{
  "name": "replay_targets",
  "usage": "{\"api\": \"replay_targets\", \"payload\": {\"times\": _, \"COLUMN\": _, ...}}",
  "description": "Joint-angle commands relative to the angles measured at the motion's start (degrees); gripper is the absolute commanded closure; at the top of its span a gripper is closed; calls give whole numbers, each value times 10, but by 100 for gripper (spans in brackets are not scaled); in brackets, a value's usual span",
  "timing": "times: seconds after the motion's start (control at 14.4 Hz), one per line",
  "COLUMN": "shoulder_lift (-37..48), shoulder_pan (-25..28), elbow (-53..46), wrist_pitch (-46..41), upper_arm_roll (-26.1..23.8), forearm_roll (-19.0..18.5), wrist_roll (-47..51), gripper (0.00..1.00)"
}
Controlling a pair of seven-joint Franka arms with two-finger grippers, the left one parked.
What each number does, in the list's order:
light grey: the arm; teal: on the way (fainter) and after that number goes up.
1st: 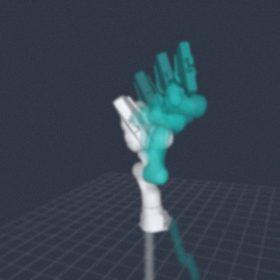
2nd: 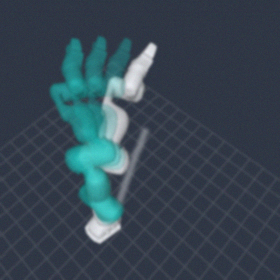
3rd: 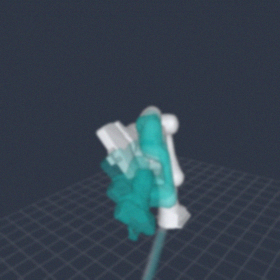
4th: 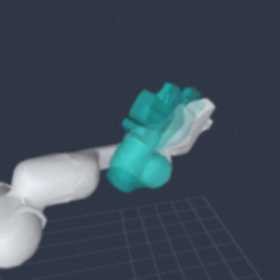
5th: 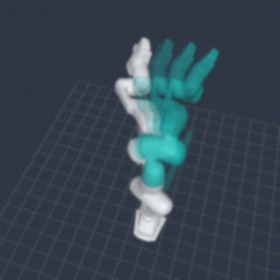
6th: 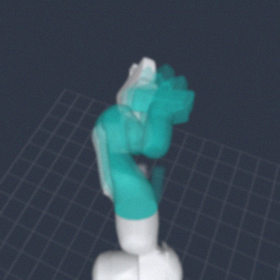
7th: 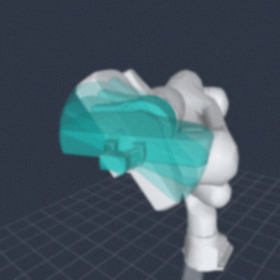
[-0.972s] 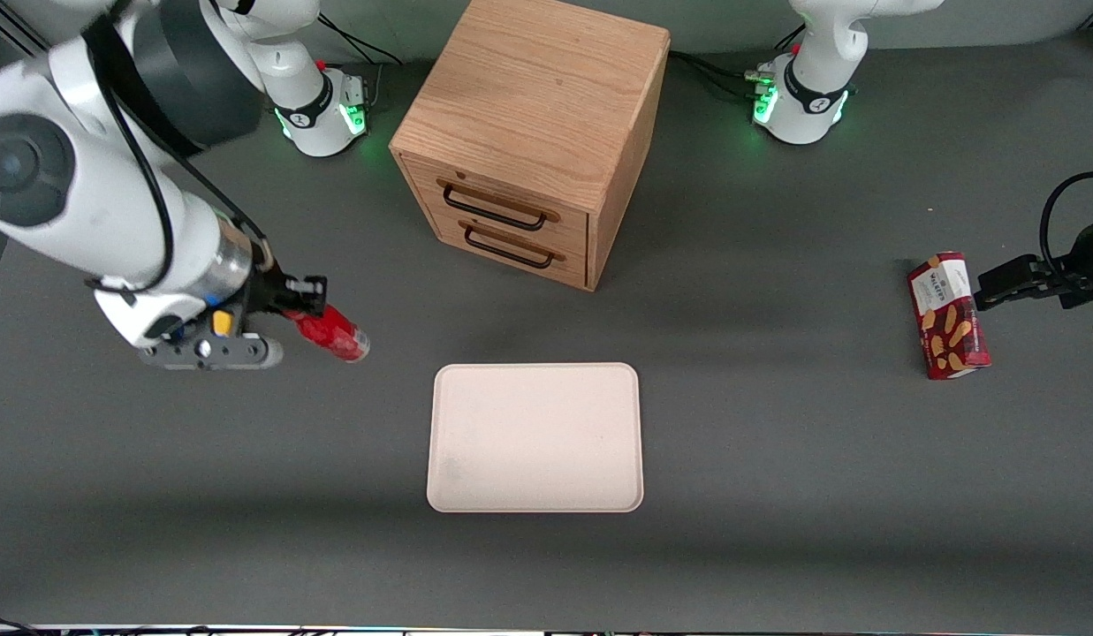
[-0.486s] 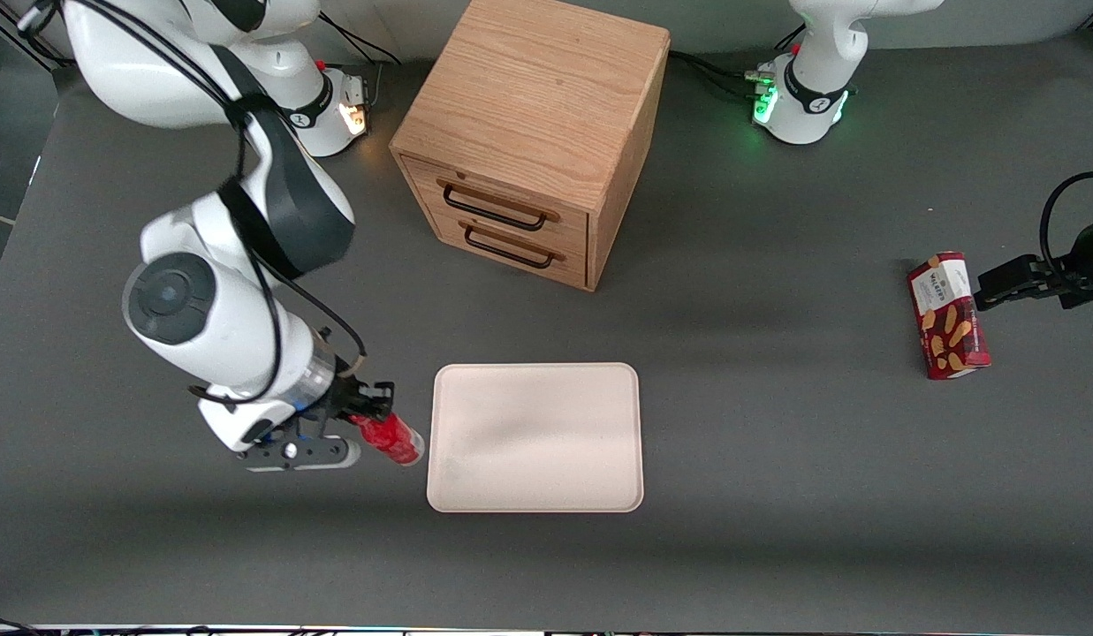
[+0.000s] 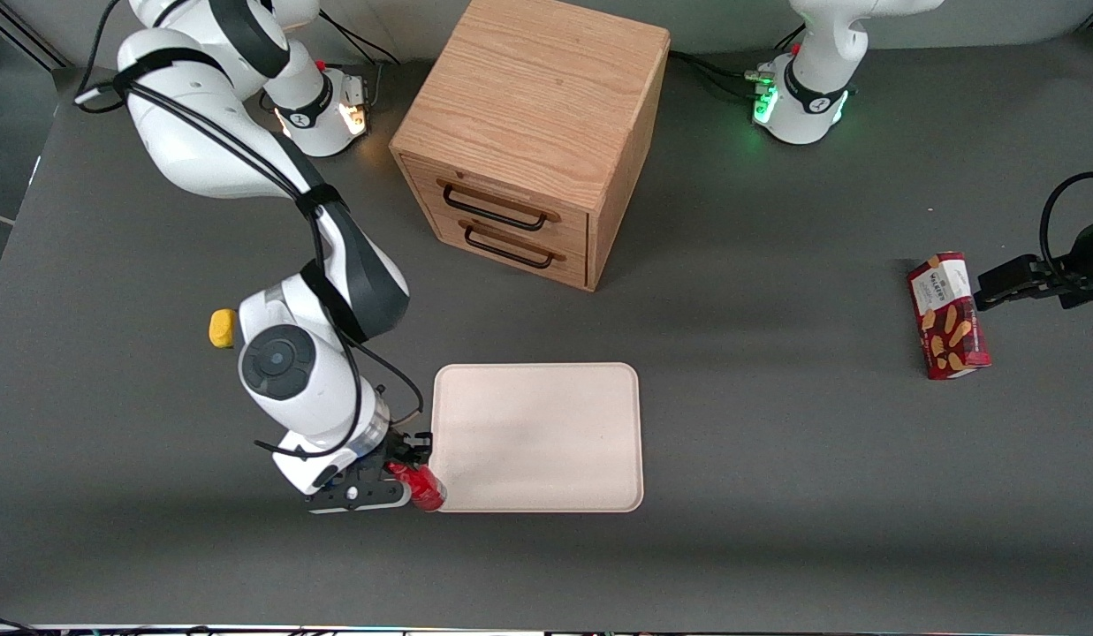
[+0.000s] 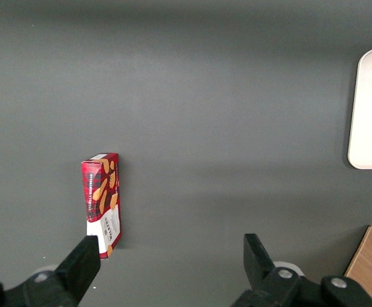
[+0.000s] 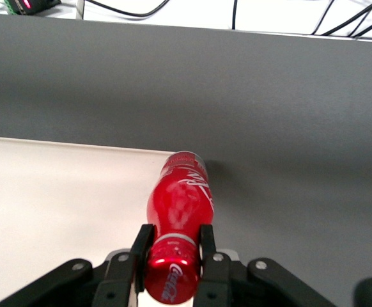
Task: Place coke bottle on tray
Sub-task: 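Lift the bottle and carry it with the right gripper to the tray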
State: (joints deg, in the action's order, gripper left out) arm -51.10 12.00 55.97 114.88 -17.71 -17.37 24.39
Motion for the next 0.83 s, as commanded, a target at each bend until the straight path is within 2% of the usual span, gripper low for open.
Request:
{"api": "replay_targets", "payload": {"times": 0.0, "shoulder_lift": -22, "shoulder_pan": 5, "elbow": -33, "wrist_pitch": 4, "upper_arm_roll": -6, "forearm_roll": -15, "wrist_roll": -8, "gripper": 100}}
{"api": "replay_targets", "payload": {"times": 0.56, "shoulder_lift": -22, "shoulder_pan": 14, "elbow": -24, "wrist_pitch": -6, "upper_arm_roll": -11, "forearm_roll": -12, "wrist_roll": -5, "gripper": 100}}
{"api": "replay_targets", "payload": {"times": 0.76, "shoulder_lift": -21, "shoulder_pan": 14, "elbow": -17, "wrist_pitch": -10, "upper_arm_roll": -12, "forearm_roll": -9, "wrist_roll": -1, "gripper": 95}}
